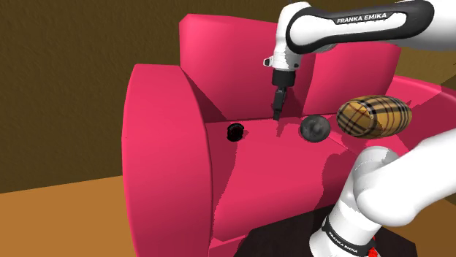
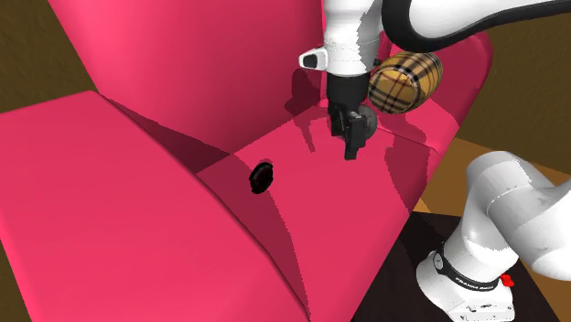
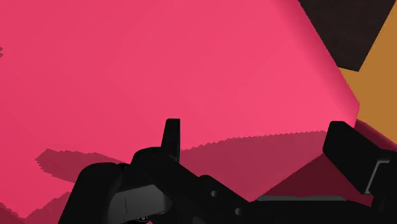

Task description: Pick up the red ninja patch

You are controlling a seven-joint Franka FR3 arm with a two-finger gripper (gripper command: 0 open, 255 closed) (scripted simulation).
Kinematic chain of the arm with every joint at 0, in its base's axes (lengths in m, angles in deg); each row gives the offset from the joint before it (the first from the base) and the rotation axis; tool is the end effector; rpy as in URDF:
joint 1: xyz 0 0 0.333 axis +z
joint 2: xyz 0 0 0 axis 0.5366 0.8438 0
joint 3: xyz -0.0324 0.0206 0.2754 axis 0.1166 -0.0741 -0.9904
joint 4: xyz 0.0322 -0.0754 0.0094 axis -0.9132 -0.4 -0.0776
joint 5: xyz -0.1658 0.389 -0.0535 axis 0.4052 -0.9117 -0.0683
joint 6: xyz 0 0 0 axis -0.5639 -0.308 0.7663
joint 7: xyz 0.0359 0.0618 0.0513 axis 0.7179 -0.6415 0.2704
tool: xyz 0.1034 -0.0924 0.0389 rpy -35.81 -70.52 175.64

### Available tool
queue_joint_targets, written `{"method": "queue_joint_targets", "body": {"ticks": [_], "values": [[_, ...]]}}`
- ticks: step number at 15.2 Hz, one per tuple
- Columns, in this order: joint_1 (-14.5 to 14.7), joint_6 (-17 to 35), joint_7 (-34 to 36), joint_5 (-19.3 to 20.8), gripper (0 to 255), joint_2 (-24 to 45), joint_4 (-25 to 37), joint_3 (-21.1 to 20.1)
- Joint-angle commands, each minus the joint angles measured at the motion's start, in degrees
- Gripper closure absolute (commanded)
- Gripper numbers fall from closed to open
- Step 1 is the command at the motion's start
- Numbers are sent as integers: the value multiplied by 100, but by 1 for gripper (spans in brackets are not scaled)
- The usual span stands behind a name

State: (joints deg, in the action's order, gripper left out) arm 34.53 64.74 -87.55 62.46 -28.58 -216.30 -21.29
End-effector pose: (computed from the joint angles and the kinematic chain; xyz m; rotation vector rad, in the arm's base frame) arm 0.3958 -0.0929 0.4543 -3.0851 -0.4412 0.1359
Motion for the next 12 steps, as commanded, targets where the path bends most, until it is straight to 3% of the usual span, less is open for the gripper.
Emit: {"method": "queue_joint_targets", "body": {"ticks": [1, 7, 12], "values": [[91, 335, -573, 121, 0, 350, 65, 256], [434, 1185, -2166, 136, 0, 1589, 575, 880], [694, 1753, -3543, -191, 0, 2738, 1202, 1245]]}}
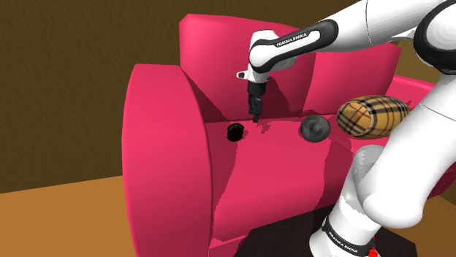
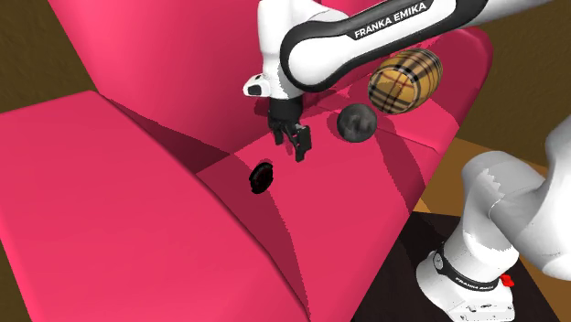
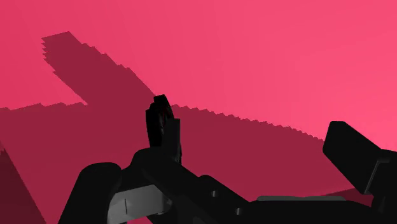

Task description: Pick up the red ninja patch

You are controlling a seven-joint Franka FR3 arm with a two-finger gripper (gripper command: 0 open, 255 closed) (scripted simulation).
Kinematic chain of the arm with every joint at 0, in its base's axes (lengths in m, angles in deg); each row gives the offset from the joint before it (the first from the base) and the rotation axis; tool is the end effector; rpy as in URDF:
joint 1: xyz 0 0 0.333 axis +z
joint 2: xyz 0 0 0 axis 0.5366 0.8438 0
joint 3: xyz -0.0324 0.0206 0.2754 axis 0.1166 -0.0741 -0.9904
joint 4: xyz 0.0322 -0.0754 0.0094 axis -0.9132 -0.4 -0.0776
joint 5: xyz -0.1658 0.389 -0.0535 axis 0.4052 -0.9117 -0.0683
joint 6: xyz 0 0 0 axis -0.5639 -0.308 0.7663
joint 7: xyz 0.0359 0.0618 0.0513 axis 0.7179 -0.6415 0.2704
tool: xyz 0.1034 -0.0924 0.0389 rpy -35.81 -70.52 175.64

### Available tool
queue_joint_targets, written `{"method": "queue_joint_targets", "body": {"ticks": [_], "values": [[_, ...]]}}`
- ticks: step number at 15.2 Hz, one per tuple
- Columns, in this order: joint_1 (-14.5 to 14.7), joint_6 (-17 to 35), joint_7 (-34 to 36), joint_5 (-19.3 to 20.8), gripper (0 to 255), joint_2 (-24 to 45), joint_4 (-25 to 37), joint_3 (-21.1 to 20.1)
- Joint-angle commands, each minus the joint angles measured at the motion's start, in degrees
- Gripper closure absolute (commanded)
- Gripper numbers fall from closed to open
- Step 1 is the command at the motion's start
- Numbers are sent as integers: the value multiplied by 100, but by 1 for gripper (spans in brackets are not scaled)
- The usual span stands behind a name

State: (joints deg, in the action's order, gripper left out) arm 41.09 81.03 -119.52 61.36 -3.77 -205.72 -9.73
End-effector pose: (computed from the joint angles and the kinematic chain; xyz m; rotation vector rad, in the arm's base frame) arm 0.4992 -0.1520 0.3660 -2.9114 -1.1353 0.0967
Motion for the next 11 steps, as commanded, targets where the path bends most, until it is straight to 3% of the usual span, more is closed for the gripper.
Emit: {"method": "queue_joint_targets", "body": {"ticks": [1, 6, 11], "values": [[73, 216, -626, -179, 0, 493, 288, 133], [123, 533, -1911, -715, 0, 1598, 1046, 181], [96, 896, -1965, -802, 0, 1767, 836, 164]]}}
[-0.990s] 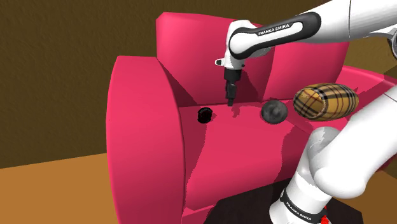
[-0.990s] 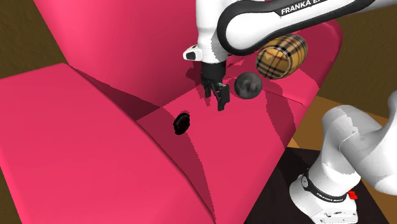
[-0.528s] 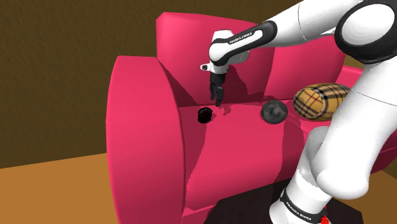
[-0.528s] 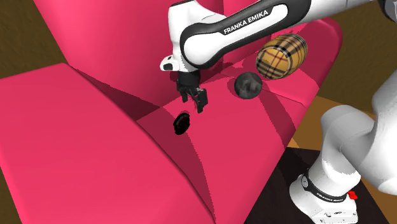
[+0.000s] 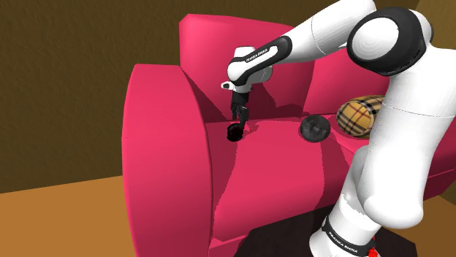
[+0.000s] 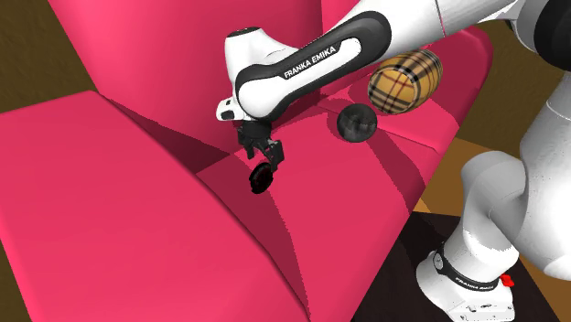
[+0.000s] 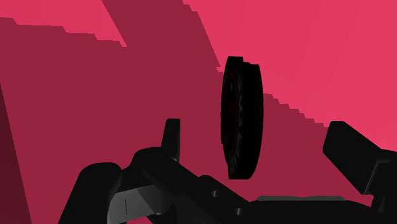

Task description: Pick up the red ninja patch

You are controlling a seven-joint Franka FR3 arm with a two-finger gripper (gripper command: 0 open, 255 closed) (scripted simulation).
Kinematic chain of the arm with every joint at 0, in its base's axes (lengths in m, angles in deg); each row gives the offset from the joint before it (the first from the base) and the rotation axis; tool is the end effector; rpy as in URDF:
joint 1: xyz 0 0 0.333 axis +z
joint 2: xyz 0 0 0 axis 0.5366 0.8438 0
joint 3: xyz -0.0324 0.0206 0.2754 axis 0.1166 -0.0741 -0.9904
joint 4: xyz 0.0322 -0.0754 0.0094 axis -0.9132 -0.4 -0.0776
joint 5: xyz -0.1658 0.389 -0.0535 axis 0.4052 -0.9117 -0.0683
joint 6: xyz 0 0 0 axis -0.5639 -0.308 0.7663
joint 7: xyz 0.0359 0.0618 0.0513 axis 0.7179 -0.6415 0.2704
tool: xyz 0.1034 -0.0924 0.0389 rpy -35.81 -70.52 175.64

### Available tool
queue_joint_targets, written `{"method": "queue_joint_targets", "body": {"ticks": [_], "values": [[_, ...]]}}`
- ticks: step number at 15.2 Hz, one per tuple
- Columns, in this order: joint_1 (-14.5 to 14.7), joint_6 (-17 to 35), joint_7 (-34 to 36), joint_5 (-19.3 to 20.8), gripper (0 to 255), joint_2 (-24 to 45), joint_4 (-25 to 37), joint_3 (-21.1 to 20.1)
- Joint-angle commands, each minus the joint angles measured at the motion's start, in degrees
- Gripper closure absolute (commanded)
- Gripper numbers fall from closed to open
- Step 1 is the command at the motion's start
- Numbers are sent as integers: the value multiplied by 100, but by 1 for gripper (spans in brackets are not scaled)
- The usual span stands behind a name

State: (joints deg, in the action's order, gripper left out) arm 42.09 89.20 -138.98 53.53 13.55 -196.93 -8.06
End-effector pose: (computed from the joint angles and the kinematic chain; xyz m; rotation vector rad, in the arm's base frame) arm 0.5622 -0.1648 0.3003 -2.7440 -1.5076 0.0730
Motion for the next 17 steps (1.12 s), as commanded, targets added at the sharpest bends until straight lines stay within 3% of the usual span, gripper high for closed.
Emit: {"method": "queue_joint_targets", "body": {"ticks": [1, 4, 5, 14, 17], "values": [[-7, 150, -32, -39, 0, 73, -81, -4], [-14, 263, -53, -72, 0, 134, -139, -8], [-17, 264, -59, -74, 255, 137, -138, -5], [-14, 263, -53, -73, 255, 134, -139, -8], [-2, 48, -14, -11, 255, 20, -26, -1]]}}
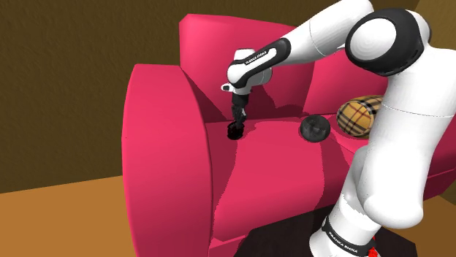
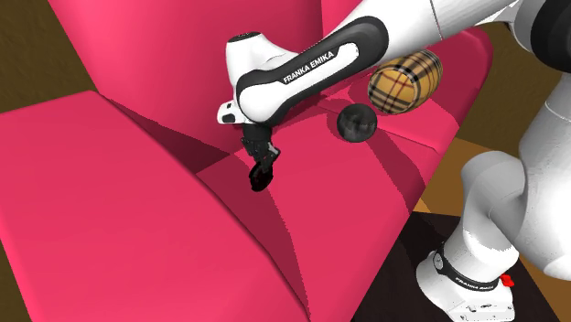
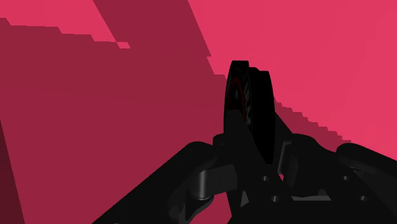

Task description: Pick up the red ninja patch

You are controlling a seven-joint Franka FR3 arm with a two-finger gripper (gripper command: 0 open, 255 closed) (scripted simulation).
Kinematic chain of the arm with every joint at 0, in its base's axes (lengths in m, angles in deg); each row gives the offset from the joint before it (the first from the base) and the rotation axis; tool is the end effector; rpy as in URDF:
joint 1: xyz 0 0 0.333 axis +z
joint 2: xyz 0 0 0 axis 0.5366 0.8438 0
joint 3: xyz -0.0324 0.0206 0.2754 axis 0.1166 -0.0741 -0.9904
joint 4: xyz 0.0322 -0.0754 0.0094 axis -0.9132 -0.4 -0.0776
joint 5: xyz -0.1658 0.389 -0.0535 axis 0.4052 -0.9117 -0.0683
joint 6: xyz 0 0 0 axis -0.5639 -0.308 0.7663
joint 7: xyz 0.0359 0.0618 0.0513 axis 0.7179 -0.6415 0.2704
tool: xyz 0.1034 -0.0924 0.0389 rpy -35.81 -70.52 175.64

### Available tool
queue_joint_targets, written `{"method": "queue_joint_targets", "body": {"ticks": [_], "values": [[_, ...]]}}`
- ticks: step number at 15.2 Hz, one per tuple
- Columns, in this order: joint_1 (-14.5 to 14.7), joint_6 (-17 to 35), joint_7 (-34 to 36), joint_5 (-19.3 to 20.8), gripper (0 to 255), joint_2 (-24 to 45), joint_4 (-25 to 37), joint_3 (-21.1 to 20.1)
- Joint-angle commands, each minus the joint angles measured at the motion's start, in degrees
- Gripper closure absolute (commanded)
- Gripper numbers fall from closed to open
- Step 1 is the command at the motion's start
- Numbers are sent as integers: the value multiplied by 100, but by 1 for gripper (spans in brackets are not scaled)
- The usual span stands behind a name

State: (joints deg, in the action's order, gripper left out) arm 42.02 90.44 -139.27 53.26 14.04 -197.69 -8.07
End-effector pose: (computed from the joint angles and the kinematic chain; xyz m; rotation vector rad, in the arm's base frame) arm 0.5609 -0.1651 0.2912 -2.7433 -1.5098 0.0721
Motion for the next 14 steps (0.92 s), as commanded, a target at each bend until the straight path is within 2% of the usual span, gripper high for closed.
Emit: {"method": "queue_joint_targets", "body": {"ticks": [1, 12, 14], "values": [[9, -149, 27, 35, 255, -65, 90, 2], [38, -954, 122, 188, 255, -378, 614, 3], [38, -965, 123, 190, 255, -381, 622, 3]]}}
